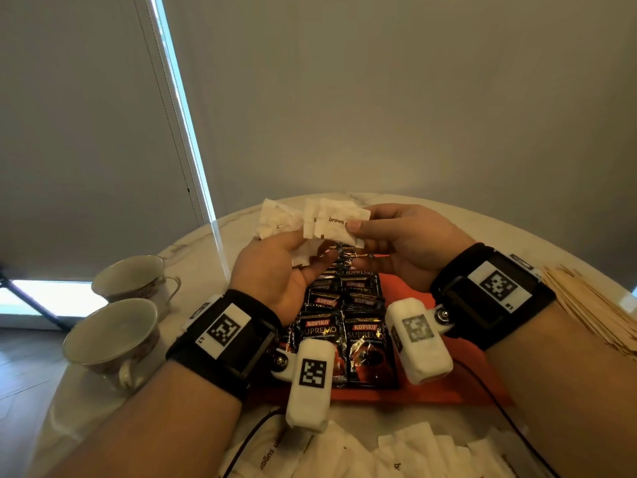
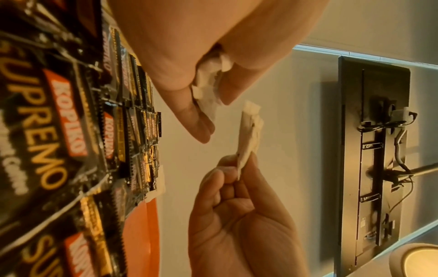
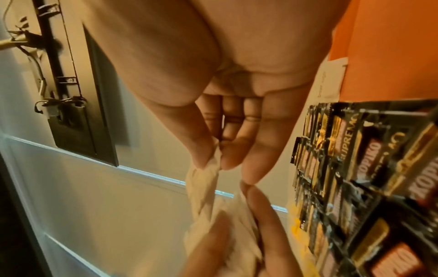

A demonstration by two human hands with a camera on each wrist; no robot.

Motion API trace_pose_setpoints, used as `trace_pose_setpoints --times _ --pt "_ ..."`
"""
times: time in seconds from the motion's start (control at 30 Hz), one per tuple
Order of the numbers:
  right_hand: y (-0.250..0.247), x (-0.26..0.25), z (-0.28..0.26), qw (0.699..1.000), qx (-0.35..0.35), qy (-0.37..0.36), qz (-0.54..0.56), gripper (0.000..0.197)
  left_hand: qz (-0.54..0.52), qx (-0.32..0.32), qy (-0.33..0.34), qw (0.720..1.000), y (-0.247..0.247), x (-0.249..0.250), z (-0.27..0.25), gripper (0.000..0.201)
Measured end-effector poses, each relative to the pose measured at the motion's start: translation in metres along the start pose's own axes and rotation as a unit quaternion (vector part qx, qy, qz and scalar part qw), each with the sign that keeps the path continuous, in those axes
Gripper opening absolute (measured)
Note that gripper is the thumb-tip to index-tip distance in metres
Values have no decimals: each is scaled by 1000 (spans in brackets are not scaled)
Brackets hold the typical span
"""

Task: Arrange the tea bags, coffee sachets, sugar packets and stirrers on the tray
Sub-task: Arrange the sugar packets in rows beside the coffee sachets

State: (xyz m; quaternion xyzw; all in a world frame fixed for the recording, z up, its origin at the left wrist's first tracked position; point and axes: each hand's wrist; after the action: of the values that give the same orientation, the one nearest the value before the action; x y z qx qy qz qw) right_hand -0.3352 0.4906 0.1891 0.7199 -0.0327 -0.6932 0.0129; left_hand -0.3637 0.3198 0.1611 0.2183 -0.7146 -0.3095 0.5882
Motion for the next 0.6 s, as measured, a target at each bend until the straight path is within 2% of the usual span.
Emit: trace_pose_setpoints --times 0.1,0.2,0.37,0.6 --pt "5 4 1 999 12 -1 -43 26 7 -34 3 999 2 1 -3 26" --pt "4 5 0 998 21 -2 -63 23 68 -59 20 996 0 -1 -1 24" --pt "6 4 1 990 38 -17 -136 26 104 -57 52 992 -3 -2 -2 29" --pt "7 2 2 991 102 -25 -79 29 83 -33 57 994 -3 -2 1 34"
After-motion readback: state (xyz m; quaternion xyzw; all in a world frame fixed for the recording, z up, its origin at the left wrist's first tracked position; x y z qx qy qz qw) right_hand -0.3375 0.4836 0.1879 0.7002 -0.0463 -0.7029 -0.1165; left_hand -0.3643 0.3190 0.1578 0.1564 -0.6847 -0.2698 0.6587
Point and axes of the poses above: each hand's wrist, its own z-axis towards the middle knuckle, its own y-axis out of the palm, x = y × z, and after that the axes turned 4 degrees about -z, right-handed
